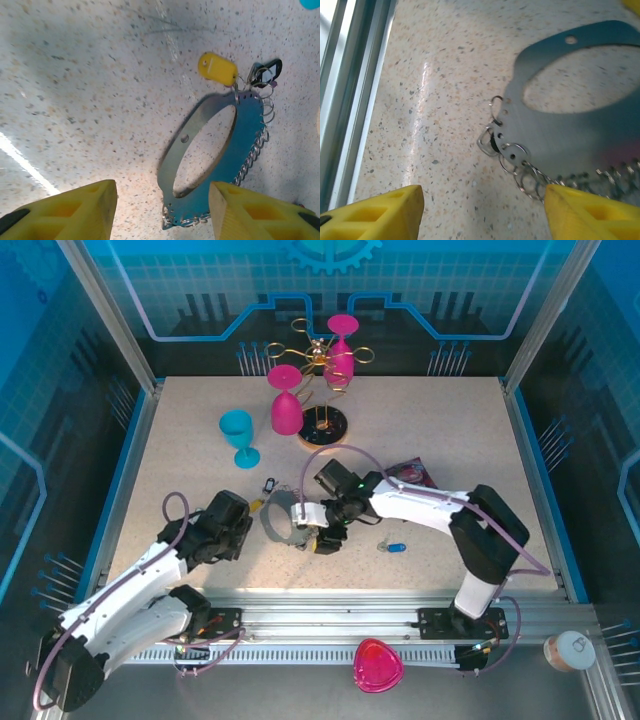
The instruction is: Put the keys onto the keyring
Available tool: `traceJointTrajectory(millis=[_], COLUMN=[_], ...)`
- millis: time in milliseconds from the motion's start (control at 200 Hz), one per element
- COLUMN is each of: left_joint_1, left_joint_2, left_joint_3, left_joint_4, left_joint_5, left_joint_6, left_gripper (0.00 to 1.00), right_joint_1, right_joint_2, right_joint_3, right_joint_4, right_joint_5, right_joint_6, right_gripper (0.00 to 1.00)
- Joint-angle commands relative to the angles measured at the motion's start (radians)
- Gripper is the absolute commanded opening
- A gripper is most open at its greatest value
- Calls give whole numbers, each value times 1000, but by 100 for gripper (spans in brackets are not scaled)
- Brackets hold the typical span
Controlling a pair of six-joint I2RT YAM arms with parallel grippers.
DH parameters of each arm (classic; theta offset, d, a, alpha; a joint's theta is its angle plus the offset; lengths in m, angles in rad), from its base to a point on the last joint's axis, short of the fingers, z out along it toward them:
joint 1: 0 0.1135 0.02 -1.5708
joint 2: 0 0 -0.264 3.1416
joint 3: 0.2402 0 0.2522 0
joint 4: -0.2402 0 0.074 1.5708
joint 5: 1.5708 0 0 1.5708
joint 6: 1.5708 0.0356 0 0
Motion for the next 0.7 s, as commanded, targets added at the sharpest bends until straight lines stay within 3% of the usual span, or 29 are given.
traceJointTrajectory(millis=[0, 255, 570, 690], left_joint_1=[5, 5, 6, 5], left_joint_2=[-37, -66, -64, -66], left_joint_3=[7, -11, -23, -25], left_joint_4=[-108, -122, -108, -107], left_joint_5=[-48, -52, -54, -52], left_joint_6=[29, 9, -3, -5], left_gripper=[52, 52, 52, 52], right_joint_1=[29, 35, 36, 35], right_joint_2=[63, 136, 192, 216], right_joint_3=[52, 101, 133, 146], right_joint_4=[-38, -24, -25, -25], right_joint_5=[0, 43, 95, 105], right_joint_6=[-113, -121, -135, -128], right_gripper=[62, 53, 51, 43])
